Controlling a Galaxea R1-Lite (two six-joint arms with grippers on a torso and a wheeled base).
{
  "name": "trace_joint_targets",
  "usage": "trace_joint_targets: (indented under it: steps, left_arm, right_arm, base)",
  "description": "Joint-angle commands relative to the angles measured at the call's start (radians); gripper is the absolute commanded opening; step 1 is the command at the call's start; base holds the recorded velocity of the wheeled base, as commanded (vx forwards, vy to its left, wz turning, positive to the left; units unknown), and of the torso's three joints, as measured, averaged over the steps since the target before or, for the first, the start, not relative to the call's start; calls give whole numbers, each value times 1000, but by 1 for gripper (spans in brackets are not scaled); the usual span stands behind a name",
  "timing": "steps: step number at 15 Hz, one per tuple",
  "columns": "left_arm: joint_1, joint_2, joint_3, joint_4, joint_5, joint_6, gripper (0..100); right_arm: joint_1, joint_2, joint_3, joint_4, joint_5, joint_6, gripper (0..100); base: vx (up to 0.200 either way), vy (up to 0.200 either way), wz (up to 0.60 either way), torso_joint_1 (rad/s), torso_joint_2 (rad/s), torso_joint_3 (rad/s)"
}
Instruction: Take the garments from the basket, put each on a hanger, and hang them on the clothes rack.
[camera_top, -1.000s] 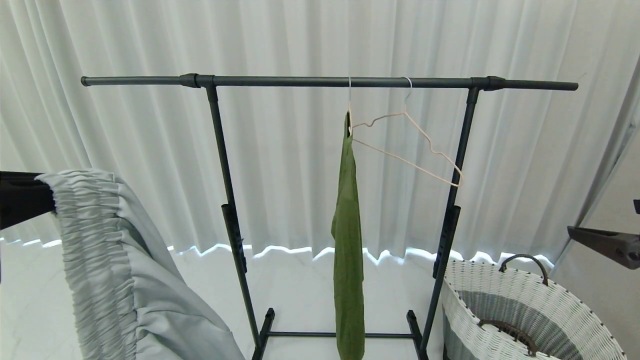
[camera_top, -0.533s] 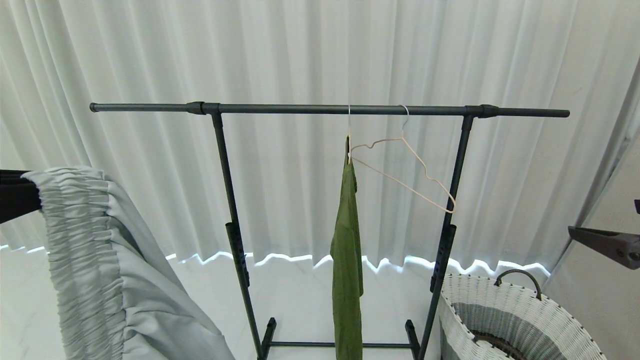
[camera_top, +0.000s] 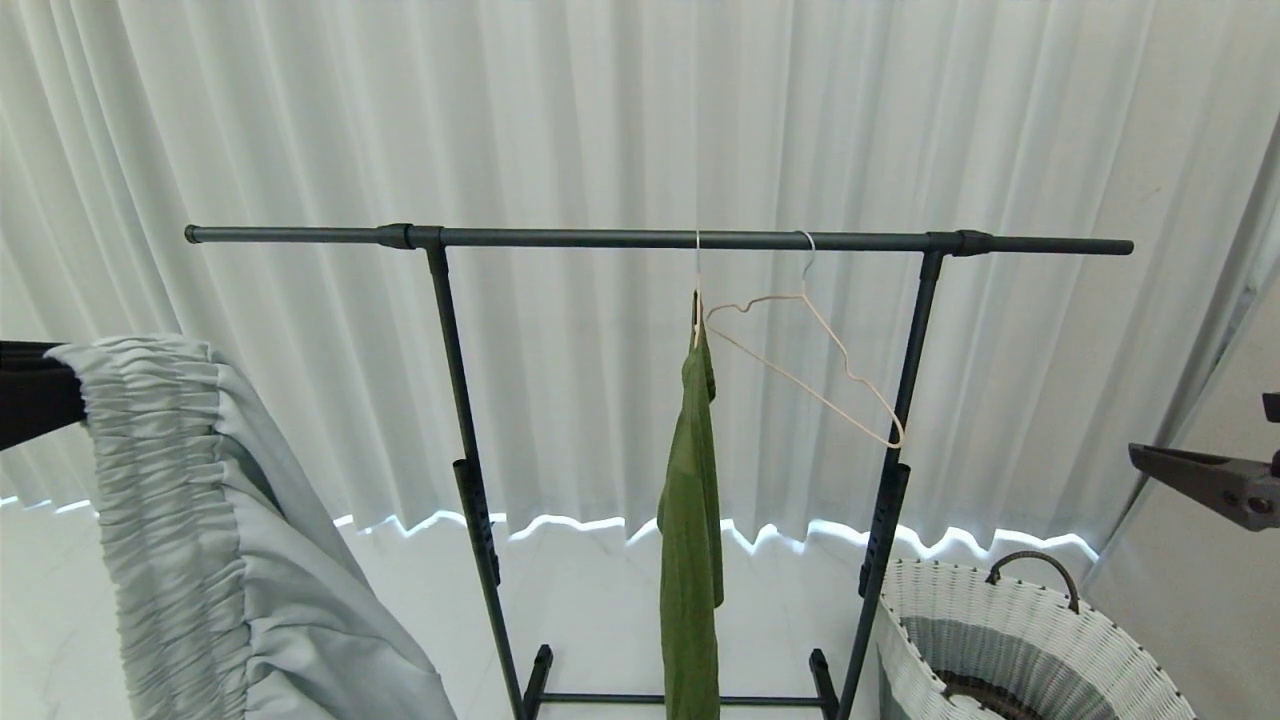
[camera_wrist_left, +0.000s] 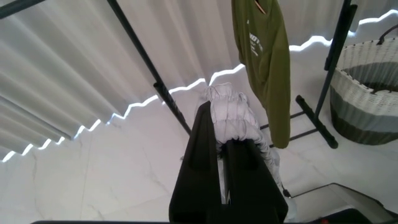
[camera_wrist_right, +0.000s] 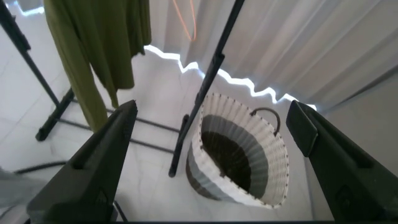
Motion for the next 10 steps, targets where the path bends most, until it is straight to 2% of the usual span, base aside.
trace_joint_targets:
  steps: [1, 10]
  left_arm:
    - [0, 3, 0, 0, 1, 0, 0]
    - [0, 3, 0, 0, 1, 0, 0]
  right_arm:
    - [-2, 5, 19, -16, -1, -2, 100]
    - [-2, 9, 28, -23, 1, 1, 100]
  base:
    - [200, 0, 0, -2, -7, 2]
    - [200, 0, 0, 6, 2, 1]
